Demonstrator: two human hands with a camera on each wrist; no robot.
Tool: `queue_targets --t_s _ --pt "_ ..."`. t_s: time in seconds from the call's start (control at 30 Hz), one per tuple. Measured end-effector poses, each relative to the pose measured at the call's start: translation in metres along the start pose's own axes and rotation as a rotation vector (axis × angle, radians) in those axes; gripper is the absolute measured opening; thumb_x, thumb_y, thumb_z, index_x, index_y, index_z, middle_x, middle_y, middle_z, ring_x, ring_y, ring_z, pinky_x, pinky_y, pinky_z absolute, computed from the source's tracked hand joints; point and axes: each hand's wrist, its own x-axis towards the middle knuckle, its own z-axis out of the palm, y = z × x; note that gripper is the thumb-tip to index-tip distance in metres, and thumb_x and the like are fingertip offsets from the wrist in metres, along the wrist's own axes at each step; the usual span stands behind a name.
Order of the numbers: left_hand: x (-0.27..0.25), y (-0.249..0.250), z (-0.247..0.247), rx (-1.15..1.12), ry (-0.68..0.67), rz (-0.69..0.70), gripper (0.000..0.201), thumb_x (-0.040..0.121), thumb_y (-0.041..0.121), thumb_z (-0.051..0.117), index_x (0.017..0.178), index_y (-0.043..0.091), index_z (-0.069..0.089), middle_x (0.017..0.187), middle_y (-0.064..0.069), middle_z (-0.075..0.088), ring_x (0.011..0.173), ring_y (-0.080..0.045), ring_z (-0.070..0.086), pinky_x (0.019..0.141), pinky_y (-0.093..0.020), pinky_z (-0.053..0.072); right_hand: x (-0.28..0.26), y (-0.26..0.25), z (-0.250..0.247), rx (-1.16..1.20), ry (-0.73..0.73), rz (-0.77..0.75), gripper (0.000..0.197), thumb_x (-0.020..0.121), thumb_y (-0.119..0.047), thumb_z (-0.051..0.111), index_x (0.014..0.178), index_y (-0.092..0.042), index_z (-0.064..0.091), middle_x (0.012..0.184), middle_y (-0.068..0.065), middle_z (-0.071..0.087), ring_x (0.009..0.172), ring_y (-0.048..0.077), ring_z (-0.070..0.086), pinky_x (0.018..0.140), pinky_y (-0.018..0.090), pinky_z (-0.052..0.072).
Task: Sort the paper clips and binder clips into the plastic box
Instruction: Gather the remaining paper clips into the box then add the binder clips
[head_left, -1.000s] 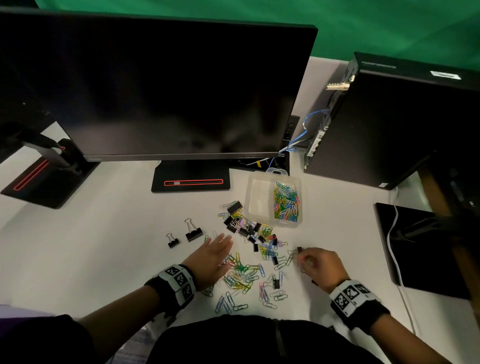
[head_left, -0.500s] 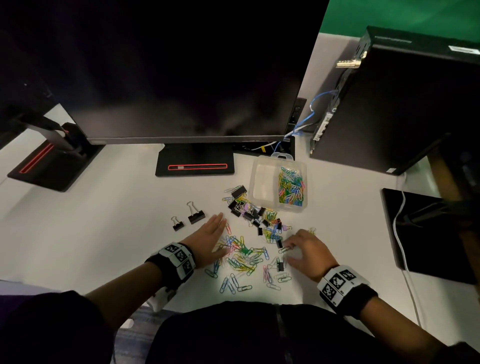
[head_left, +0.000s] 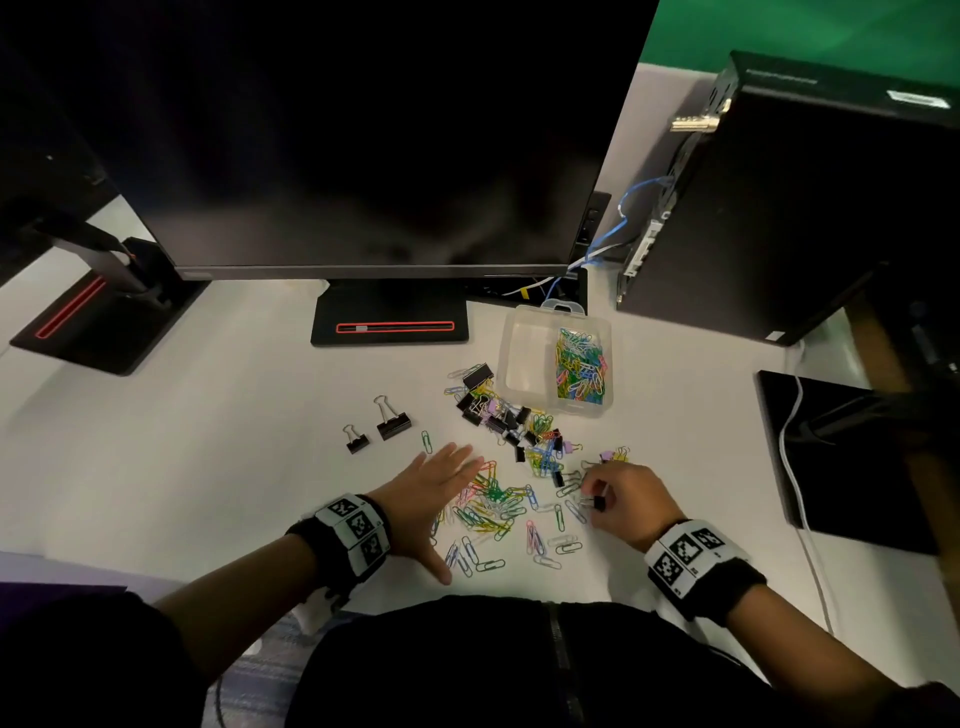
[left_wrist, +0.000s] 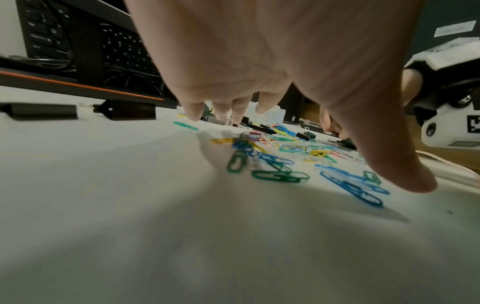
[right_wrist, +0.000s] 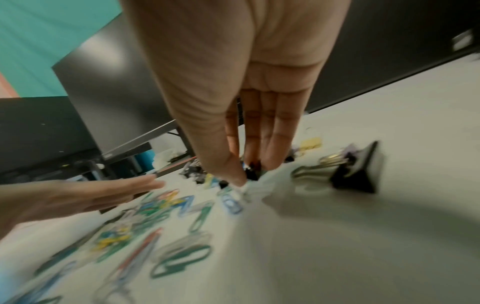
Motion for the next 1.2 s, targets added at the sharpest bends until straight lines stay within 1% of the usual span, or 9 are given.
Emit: queue_targets --t_s 0.2,0.4,0.63,0.8,0.9,0.97,1.07,1.13,1.2 --pt "-0.013 -0.007 0.007 -0.023 0.063 -0.13 0.134 0.051 0.066 0.075 0.146 0.023 -0.01 0.155 -0.006 0.002 0.143 -0.024 0.002 0.117 -0.038 0.006 -0.002 0.021 -0.008 -0.084 -0.027 0.128 0.021 0.069 -0.005 0.058 0.087 -0.013 0.066 0.09 0.006 0.066 0.085 0.024 0.06 0.071 0.026 0.046" --pt "-0.015 -0.007 0.004 -0.036 0.14 -0.266 0.133 0.05 0.067 0.074 0.147 0.018 -0.004 0.142 -0.007 0.019 0.128 -0.024 0.026 0.108 -0.039 0.032 -0.001 0.01 -0.003 -0.097 -0.042 -0.019 0.029 0.07 -0.009 0.065 0.098 -0.014 0.064 0.09 -0.002 0.053 0.084 0.015 0.049 0.071 0.02 0.032" --pt "-0.009 -0.003 0.0 -0.214 0.118 -0.285 0.113 0.058 0.057 0.076 0.142 0.013 0.015 0.131 -0.006 0.03 0.118 -0.02 0.036 0.105 -0.033 0.037 0.006 -0.011 0.011 0.011 -0.121 -0.033 0.038 0.069 -0.011 0.069 0.105 -0.015 0.061 0.091 -0.004 0.049 0.077 0.01 0.046 0.069 0.015 0.035" --pt "0.013 0.012 -0.002 -0.314 0.136 -0.211 0.082 0.07 0.037 0.076 0.135 0.012 0.032 0.13 -0.009 0.035 0.117 -0.023 0.041 0.102 -0.033 0.038 0.01 -0.038 0.033 0.124 -0.159 -0.098 0.027 0.069 -0.004 0.066 0.095 -0.014 0.065 0.084 0.001 0.054 0.061 0.002 0.044 0.06 0.015 0.038" --pt "0.024 0.023 -0.005 -0.405 0.152 -0.173 0.068 0.076 0.024 0.072 0.133 0.012 0.036 0.127 -0.011 0.036 0.116 -0.026 0.045 0.099 -0.035 0.04 0.018 -0.052 0.037 0.132 -0.147 -0.14 0.028 0.073 -0.006 0.067 0.1 -0.013 0.064 0.088 0.0 0.054 0.063 0.007 0.046 0.064 0.018 0.039" --pt "0.025 0.023 -0.008 -0.454 0.156 -0.174 0.077 0.073 0.026 0.075 0.135 0.012 0.033 0.127 -0.011 0.034 0.119 -0.026 0.045 0.101 -0.037 0.042 0.018 -0.052 0.032 0.118 -0.147 -0.14 0.036 0.073 -0.015 0.071 0.107 -0.015 0.061 0.092 0.0 0.053 0.072 0.011 0.048 0.068 0.02 0.038" --pt "0.012 0.014 -0.012 -0.366 0.083 -0.204 0.112 0.056 0.04 0.084 0.142 0.018 0.016 0.133 -0.008 0.027 0.122 -0.024 0.04 0.106 -0.037 0.039 0.011 -0.038 0.021 0.04 -0.203 -0.13 0.064 0.066 -0.03 0.078 0.122 -0.021 0.048 0.11 0.001 0.05 0.09 0.015 0.049 0.076 0.024 0.039" --pt "-0.002 0.009 -0.011 -0.251 0.012 -0.211 0.127 0.05 0.044 0.086 0.144 0.023 0.004 0.135 -0.007 0.023 0.124 -0.023 0.037 0.108 -0.037 0.037 0.003 -0.026 0.017 -0.011 -0.295 -0.078 0.078 0.063 -0.028 0.08 0.128 -0.022 0.037 0.119 0.0 0.042 0.101 0.017 0.049 0.085 0.027 0.041" --pt "-0.013 0.005 -0.007 -0.194 -0.017 -0.205 0.129 0.051 0.041 0.087 0.145 0.022 0.0 0.135 -0.006 0.023 0.122 -0.023 0.038 0.107 -0.036 0.037 -0.003 -0.016 0.017 -0.056 -0.367 -0.038 0.075 0.063 -0.022 0.079 0.124 -0.022 0.036 0.11 -0.003 0.043 0.096 0.017 0.048 0.079 0.026 0.04"
